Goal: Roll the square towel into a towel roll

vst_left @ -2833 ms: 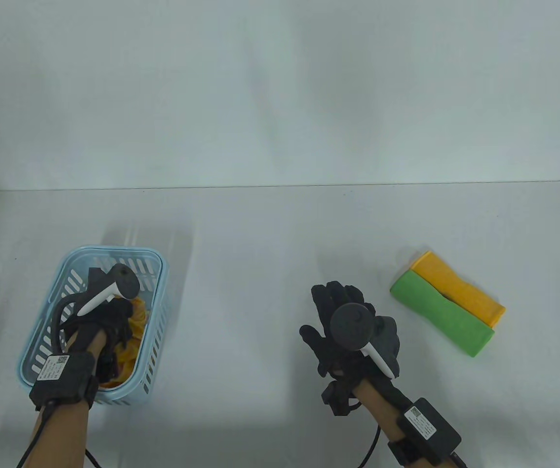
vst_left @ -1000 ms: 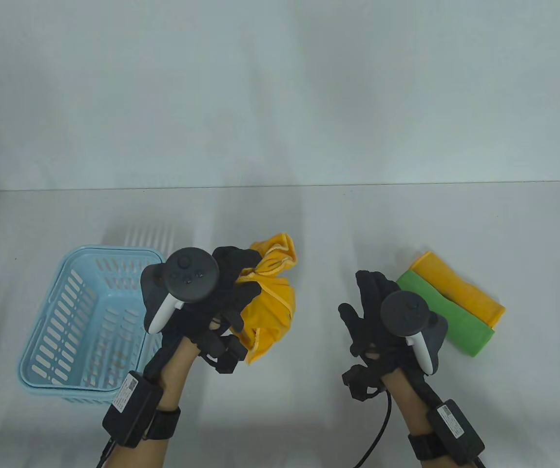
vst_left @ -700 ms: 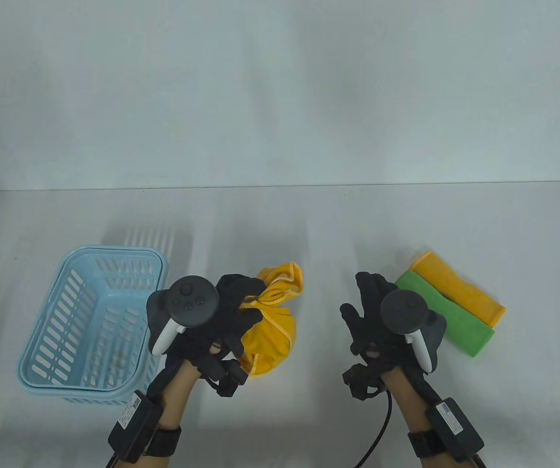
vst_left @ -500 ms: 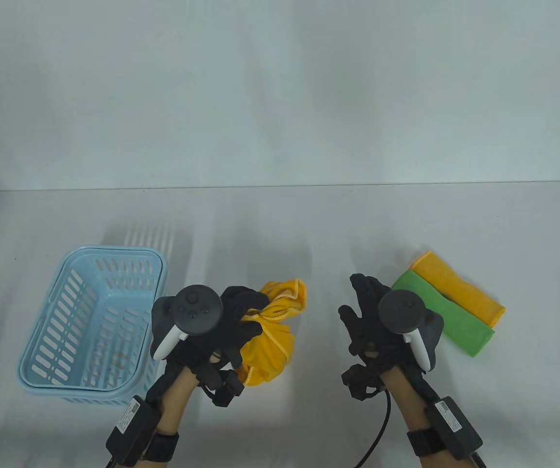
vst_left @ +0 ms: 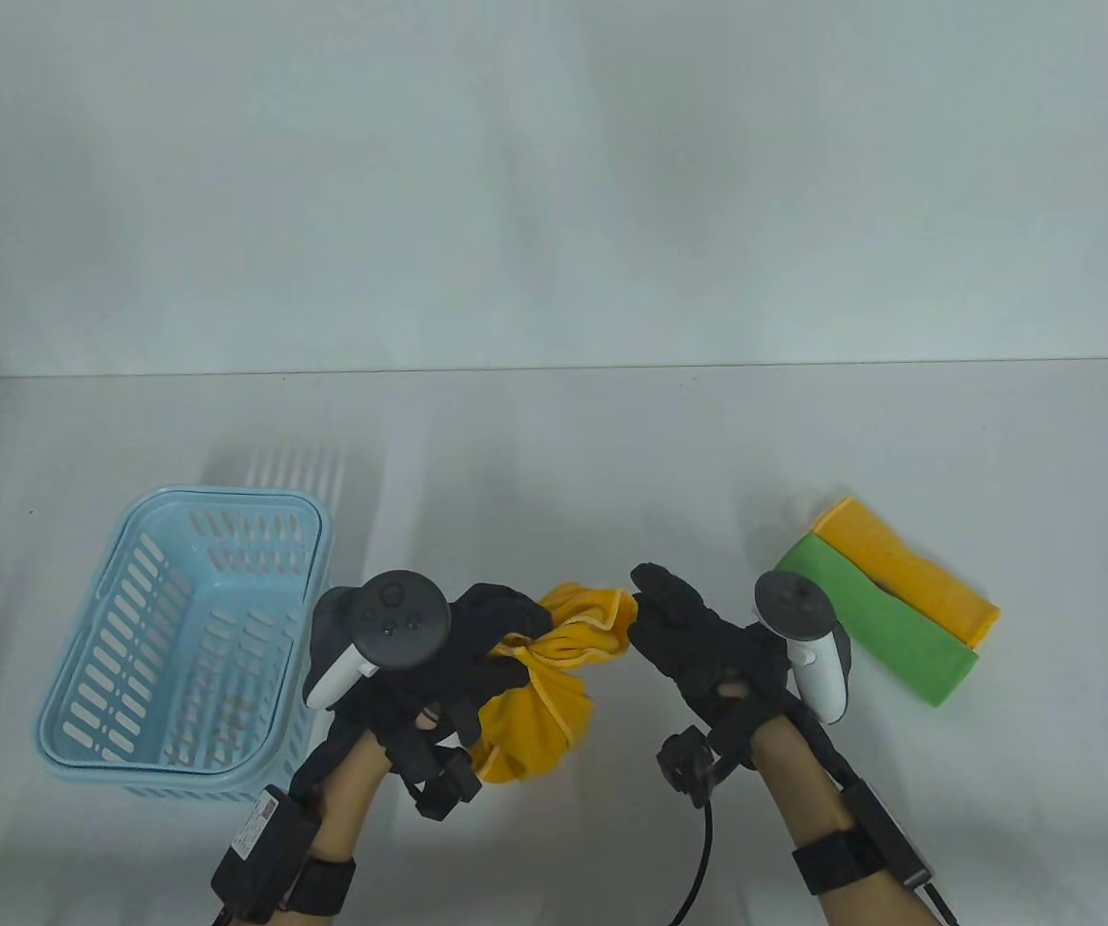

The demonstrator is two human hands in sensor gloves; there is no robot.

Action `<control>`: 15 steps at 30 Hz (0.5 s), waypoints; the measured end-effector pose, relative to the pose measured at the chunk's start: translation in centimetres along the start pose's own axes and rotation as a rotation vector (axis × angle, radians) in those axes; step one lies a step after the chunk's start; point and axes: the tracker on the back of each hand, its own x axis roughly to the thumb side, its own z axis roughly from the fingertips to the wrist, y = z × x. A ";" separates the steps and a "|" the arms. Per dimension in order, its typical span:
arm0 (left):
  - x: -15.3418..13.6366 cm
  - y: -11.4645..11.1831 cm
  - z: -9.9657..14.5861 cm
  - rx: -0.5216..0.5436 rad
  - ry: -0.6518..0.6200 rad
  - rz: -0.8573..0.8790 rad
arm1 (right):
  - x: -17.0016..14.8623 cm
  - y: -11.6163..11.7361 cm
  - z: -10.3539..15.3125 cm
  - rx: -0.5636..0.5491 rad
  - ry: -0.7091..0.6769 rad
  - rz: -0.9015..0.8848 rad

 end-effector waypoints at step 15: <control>0.2 0.0 -0.1 0.001 0.015 -0.067 | 1.3 -1.7 0.9 -0.061 -0.163 -0.236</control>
